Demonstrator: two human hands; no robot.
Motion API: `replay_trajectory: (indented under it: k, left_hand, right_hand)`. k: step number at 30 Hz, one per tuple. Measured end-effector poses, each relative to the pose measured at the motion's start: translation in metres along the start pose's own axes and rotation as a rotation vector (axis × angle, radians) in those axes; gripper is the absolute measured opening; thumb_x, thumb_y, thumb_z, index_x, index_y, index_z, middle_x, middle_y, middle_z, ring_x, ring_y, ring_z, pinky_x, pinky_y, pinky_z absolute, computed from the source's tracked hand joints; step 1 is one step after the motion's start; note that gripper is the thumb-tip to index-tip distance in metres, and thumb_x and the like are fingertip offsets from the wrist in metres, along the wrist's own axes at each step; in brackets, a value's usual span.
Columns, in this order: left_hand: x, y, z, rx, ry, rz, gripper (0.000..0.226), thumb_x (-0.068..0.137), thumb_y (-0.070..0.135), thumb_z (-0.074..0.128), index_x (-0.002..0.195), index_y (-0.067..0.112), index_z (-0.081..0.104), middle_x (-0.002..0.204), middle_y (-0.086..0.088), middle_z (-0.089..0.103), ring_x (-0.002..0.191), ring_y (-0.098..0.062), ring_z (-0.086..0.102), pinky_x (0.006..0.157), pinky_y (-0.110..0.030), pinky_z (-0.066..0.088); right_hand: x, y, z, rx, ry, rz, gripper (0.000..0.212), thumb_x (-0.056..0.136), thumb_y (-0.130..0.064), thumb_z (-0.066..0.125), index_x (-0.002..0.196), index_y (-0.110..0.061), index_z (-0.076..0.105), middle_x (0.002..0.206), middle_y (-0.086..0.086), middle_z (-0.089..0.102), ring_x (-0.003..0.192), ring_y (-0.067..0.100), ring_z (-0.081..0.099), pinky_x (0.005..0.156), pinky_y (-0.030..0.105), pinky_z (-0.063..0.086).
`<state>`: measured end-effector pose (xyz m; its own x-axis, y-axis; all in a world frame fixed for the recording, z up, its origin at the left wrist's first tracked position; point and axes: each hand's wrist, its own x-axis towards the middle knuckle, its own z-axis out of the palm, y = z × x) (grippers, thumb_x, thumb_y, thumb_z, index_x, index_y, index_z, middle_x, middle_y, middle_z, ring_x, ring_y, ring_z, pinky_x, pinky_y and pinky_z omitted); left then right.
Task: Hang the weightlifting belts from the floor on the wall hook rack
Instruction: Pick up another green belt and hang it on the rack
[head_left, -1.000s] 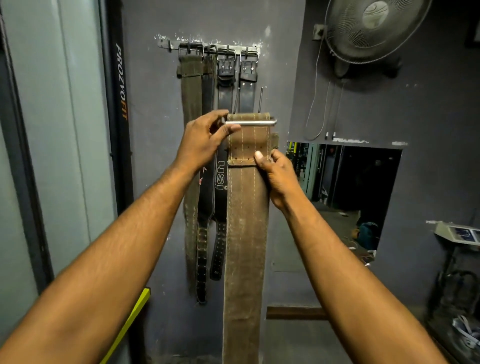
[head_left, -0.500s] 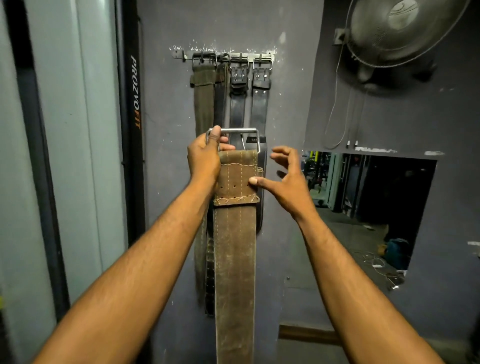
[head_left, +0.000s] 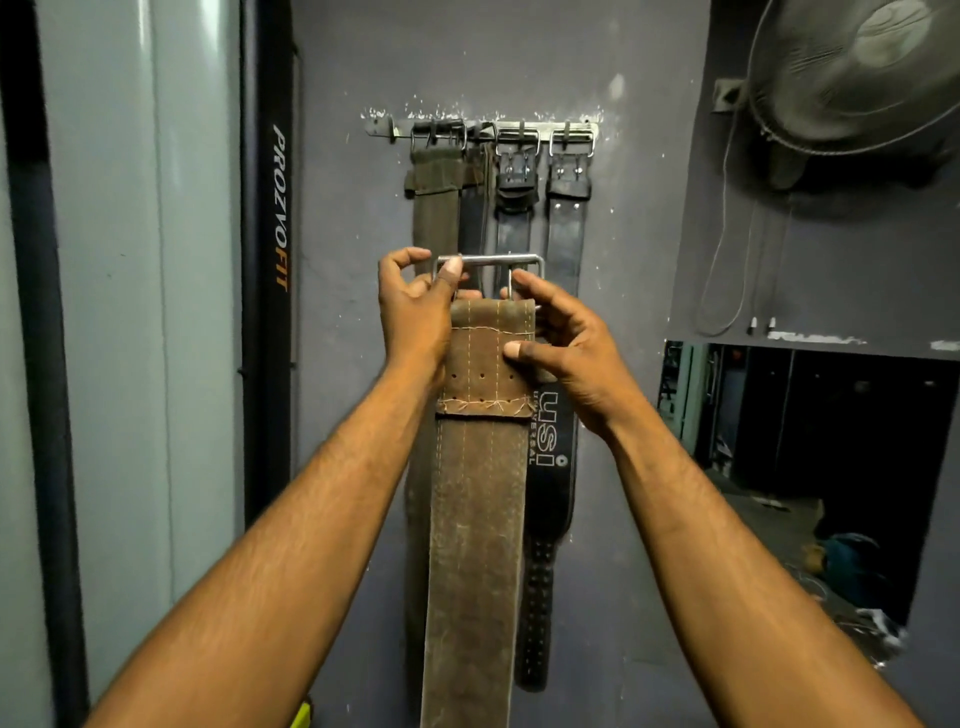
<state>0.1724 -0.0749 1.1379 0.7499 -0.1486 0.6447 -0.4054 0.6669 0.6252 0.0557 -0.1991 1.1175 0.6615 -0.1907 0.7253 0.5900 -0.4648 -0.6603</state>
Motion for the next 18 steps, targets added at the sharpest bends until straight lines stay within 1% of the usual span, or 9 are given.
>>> replay_trajectory:
  k: [2, 4, 5, 7, 9, 11, 13, 16, 18]
  left_hand:
    - [0.029, -0.011, -0.012, -0.042, -0.039, 0.004, 0.016, 0.099, 0.014, 0.055, 0.113, 0.019, 0.051, 0.108, -0.018, 0.071, 0.073, -0.015, 0.072, 0.066, -0.034, 0.059]
    - [0.063, -0.021, -0.028, -0.119, -0.081, -0.02, 0.02, 0.103, 0.011, 0.045, 0.12, 0.017, 0.055, 0.118, -0.018, 0.067, 0.081, -0.016, 0.072, 0.067, -0.029, 0.059]
    - [0.077, -0.025, -0.036, -0.143, -0.115, -0.03, 0.025, 0.104, 0.009, 0.043, 0.125, 0.016, 0.055, 0.121, -0.016, 0.066, 0.087, -0.016, 0.072, 0.069, -0.028, 0.059]
    - [0.11, -0.032, -0.052, -0.131, -0.204, -0.017, 0.036, 0.104, 0.005, 0.041, 0.135, 0.018, 0.054, 0.127, -0.013, 0.064, 0.106, -0.02, 0.069, 0.081, -0.03, 0.058]
    - [0.145, -0.036, -0.068, -0.075, -0.301, 0.016, 0.044, 0.102, 0.004, 0.044, 0.143, 0.021, 0.047, 0.135, -0.008, 0.059, 0.119, -0.02, 0.063, 0.091, -0.031, 0.056]
    - [0.177, -0.039, -0.079, -0.003, -0.388, 0.038, 0.057, 0.099, 0.007, 0.053, 0.15, 0.026, 0.037, 0.14, -0.004, 0.055, 0.122, -0.016, 0.061, 0.092, -0.032, 0.055]
    - [0.21, -0.045, -0.084, 0.038, -0.45, 0.02, 0.071, 0.095, 0.007, 0.059, 0.153, 0.033, 0.027, 0.139, -0.007, 0.056, 0.12, -0.018, 0.062, 0.091, -0.034, 0.056]
    - [0.256, -0.054, -0.079, 0.032, -0.402, 0.009, 0.078, 0.094, -0.003, 0.055, 0.154, 0.034, 0.023, 0.139, -0.014, 0.054, 0.114, -0.02, 0.065, 0.082, -0.03, 0.059]
    - [0.292, -0.058, -0.076, 0.039, -0.348, 0.051, 0.077, 0.094, -0.008, 0.052, 0.154, 0.031, 0.025, 0.144, -0.013, 0.049, 0.118, -0.021, 0.061, 0.082, -0.029, 0.059]
  right_hand:
    - [0.029, 0.015, 0.007, -0.005, 0.006, -0.012, 0.073, 0.081, 0.009, 0.072, 0.144, -0.022, 0.052, 0.137, 0.001, 0.063, 0.124, 0.013, 0.062, 0.102, 0.033, 0.053]
    - [0.064, 0.03, 0.015, 0.01, 0.006, -0.01, 0.074, 0.081, 0.009, 0.072, 0.144, -0.022, 0.052, 0.136, -0.001, 0.064, 0.123, 0.014, 0.063, 0.1, 0.032, 0.054]
    - [0.079, 0.035, 0.018, 0.019, 0.007, -0.007, 0.074, 0.081, 0.01, 0.071, 0.144, -0.023, 0.053, 0.134, -0.003, 0.065, 0.121, 0.014, 0.063, 0.098, 0.031, 0.055]
    - [0.118, 0.046, 0.026, 0.024, -0.001, -0.014, 0.075, 0.08, 0.012, 0.07, 0.143, -0.023, 0.053, 0.132, -0.005, 0.066, 0.119, 0.013, 0.065, 0.096, 0.03, 0.057]
    - [0.156, 0.056, 0.034, 0.051, -0.003, -0.03, 0.075, 0.079, 0.015, 0.069, 0.142, -0.023, 0.054, 0.131, -0.004, 0.067, 0.117, 0.013, 0.066, 0.094, 0.029, 0.057]
    - [0.191, 0.067, 0.04, 0.083, -0.01, -0.044, 0.074, 0.078, 0.017, 0.068, 0.139, -0.024, 0.056, 0.129, -0.003, 0.067, 0.115, 0.014, 0.066, 0.096, 0.032, 0.057]
    - [0.228, 0.077, 0.045, 0.083, -0.009, -0.056, 0.075, 0.077, 0.016, 0.07, 0.139, -0.023, 0.056, 0.133, 0.001, 0.065, 0.117, 0.017, 0.065, 0.097, 0.033, 0.056]
    - [0.28, 0.088, 0.051, 0.083, -0.006, -0.064, 0.077, 0.077, 0.015, 0.07, 0.143, -0.022, 0.053, 0.139, 0.005, 0.06, 0.123, 0.021, 0.062, 0.098, 0.035, 0.057]
    - [0.317, 0.096, 0.057, 0.08, -0.014, -0.082, 0.078, 0.077, 0.014, 0.07, 0.144, -0.023, 0.051, 0.139, 0.004, 0.058, 0.123, 0.021, 0.06, 0.1, 0.039, 0.056]
